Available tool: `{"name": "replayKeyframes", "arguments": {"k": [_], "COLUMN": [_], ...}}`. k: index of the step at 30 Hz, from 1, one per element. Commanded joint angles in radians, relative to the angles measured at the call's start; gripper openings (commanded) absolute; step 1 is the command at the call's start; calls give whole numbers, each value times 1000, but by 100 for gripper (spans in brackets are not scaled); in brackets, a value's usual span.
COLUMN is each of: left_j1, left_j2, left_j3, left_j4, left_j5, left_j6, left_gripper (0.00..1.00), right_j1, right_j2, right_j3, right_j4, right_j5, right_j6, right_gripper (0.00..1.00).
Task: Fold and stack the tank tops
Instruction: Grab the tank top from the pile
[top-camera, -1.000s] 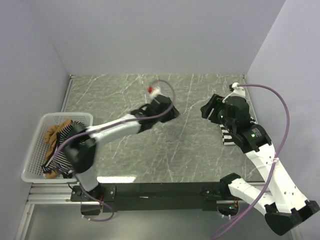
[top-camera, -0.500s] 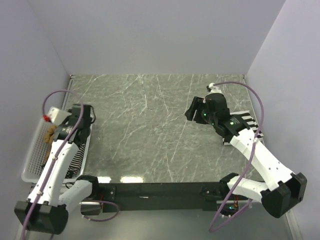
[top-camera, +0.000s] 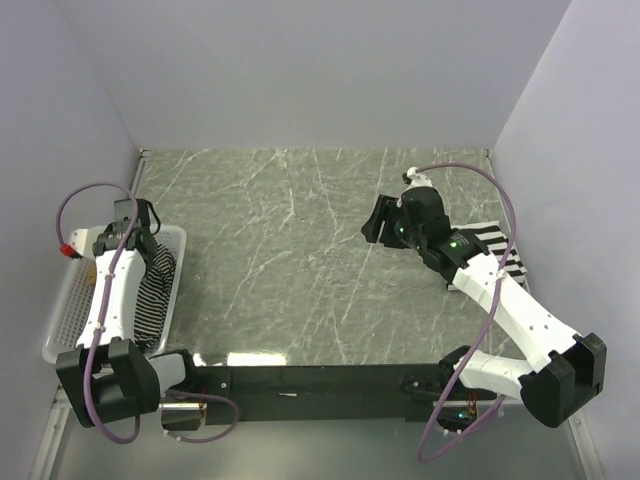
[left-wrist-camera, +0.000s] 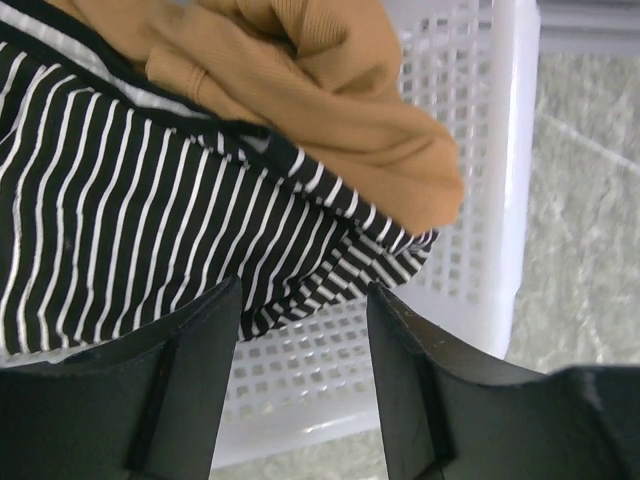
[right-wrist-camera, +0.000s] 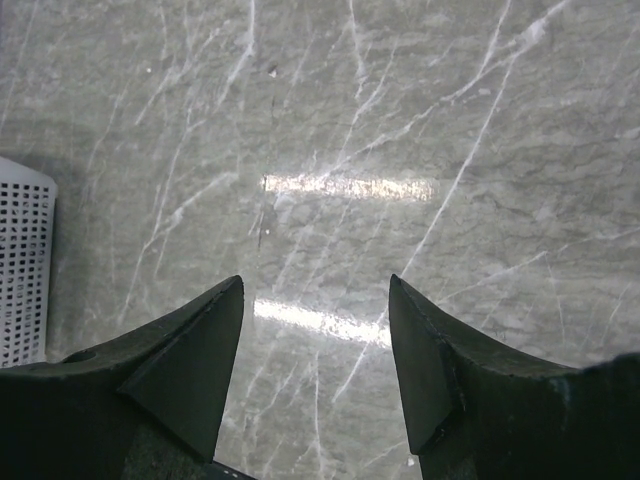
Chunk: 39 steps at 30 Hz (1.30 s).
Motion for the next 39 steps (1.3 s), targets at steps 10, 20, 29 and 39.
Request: {"name": "replayKeyframes", "arguments": {"k": [10, 20, 29, 39], "left_j1": [89, 187, 190, 189], "left_j2": [-6, 89, 25, -266], "left_j3": [-26, -26, 11, 207], "left_j4": [145, 240, 200, 234], "left_j5": [-12, 126, 149, 364], "left_j6": [-9, 77, 135, 338], "left_gripper": [59, 48, 1, 1], "right_j1": [4, 4, 5, 4], "right_j2": [-39, -43, -59, -63], "right_j3": [-44, -73, -69, -32], "right_j4": [36, 42, 32, 18], "right_j5": [-5, -13, -7, -8], "right_j6": [-2, -5, -8, -18], "right_gripper": [66, 66, 64, 64]}}
